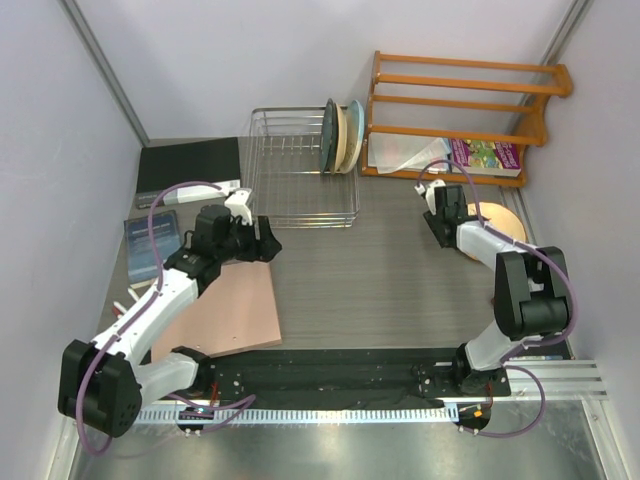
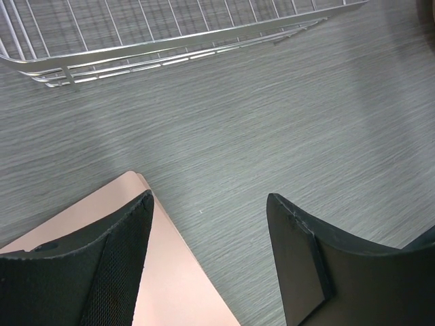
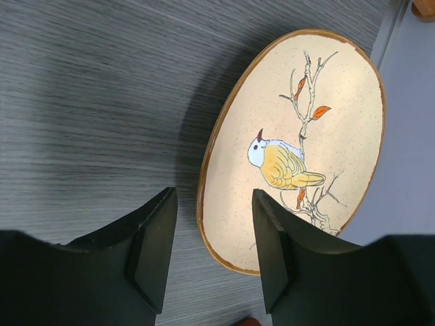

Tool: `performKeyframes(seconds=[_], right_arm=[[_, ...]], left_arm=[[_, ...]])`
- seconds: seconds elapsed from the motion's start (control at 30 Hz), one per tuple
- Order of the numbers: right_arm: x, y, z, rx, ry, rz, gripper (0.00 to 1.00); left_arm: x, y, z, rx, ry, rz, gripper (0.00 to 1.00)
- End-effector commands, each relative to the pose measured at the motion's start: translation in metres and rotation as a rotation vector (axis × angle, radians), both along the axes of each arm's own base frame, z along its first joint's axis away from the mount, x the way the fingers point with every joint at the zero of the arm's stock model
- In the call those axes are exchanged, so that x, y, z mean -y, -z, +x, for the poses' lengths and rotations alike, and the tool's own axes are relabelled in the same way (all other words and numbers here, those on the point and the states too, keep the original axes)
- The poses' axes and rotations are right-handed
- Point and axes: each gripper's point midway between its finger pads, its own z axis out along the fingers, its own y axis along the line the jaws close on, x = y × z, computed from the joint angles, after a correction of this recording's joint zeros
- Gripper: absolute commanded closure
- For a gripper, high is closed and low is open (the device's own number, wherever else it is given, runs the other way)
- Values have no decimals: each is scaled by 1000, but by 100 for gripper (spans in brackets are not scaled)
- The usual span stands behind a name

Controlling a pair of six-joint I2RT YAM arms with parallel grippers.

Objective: Load the plates into the dish rack

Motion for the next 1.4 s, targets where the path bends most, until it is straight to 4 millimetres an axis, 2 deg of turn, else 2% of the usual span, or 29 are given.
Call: performKeyframes(seconds=[0.0,0.13,0.23,0.3,0.33,0.37,0.43,0.57,0.6,0.67,0.7,0.8,0.83,0.9,0.93,0.97,1.0,1.03,1.07,1.17,1.37], right_arm=[[-3,-5,12,47,3,-24,47],[-1,2,13,52,14,-50,47],[5,4,13,68,35,-89,53],[6,13,11,52,38,-117,57],[8,11,16,75,55,-135,57],[10,18,16,58,59,-148,58],[10,18,19,64,61,-156,69],[9,15,23,74,56,-175,73],[8,17,23,64,49,-181,87],[6,17,20,56,43,-189,98],[2,16,18,55,35,-191,99],[-19,13,7,51,-20,-193,99],[-36,12,-3,42,-63,-190,99],[-55,12,-14,34,-113,-180,99],[-64,18,-27,-1,-149,-185,99],[-84,16,-34,10,-200,-171,99],[-97,20,-41,-2,-241,-164,99],[-103,28,-53,-33,-276,-171,99],[-123,32,-62,-39,-333,-165,99],[-146,43,-80,-79,-415,-159,99],[-216,55,-123,-115,-648,-114,99]], left_arm=[[-2,-25,11,94,-10,-18,32],[-4,-24,11,92,-19,-18,31],[-4,-26,11,96,-19,-17,31],[-5,-27,12,99,-22,-17,31],[-5,-27,12,99,-24,-17,30],[-6,-27,11,100,-23,-15,30],[-7,-25,11,97,-25,-12,30],[-9,-25,10,98,-29,-7,30],[-9,-24,9,96,-30,-6,30],[-9,-24,8,97,-29,-8,30],[-10,-25,8,99,-29,-8,30],[-12,-29,7,109,-37,-7,30],[-12,-29,6,108,-38,-5,29],[-15,-29,4,106,-51,1,29],[-17,-29,3,103,-58,3,28],[-19,-27,1,99,-65,9,28],[-22,-27,1,99,-83,17,28],[-25,-25,-2,89,-97,24,27],[-28,-24,-4,83,-108,28,27],[-39,-18,-8,67,-160,56,26],[-61,-5,-16,42,-255,120,24]])
